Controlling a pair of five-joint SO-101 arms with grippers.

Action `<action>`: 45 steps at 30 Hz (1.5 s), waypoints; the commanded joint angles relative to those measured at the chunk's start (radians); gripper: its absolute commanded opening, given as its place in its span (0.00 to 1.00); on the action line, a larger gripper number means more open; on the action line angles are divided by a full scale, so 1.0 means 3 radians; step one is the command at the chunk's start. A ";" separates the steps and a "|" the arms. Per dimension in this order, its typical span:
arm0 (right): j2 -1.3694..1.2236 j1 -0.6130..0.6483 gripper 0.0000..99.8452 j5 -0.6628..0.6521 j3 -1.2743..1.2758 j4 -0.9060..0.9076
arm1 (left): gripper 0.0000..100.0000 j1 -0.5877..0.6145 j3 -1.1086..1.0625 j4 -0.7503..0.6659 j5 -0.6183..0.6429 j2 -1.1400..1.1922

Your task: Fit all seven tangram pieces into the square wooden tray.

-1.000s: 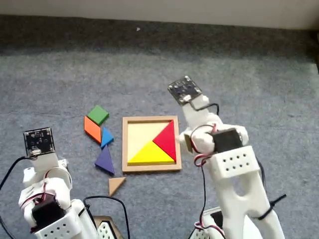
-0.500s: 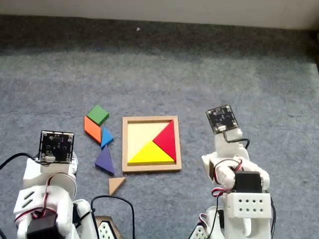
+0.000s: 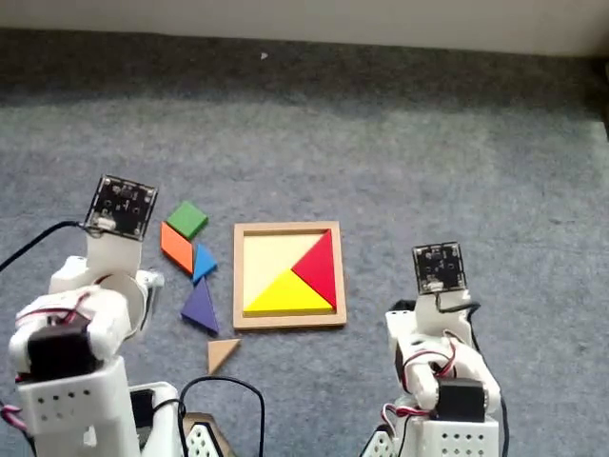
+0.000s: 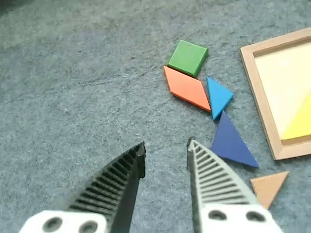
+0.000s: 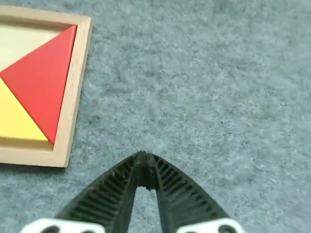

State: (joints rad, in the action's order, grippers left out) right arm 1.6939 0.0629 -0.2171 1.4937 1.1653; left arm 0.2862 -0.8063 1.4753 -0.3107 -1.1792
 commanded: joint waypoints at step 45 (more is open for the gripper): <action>0.0463 -0.0038 0.01 0.0184 0.1036 -0.0545 | 0.27 -0.0207 0.2166 -0.0834 0.2107 0.4994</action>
State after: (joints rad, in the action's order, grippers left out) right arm 1.8197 0.0629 -0.1665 1.6732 1.0242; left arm 0.2371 -0.2463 1.2390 0.2862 0.2770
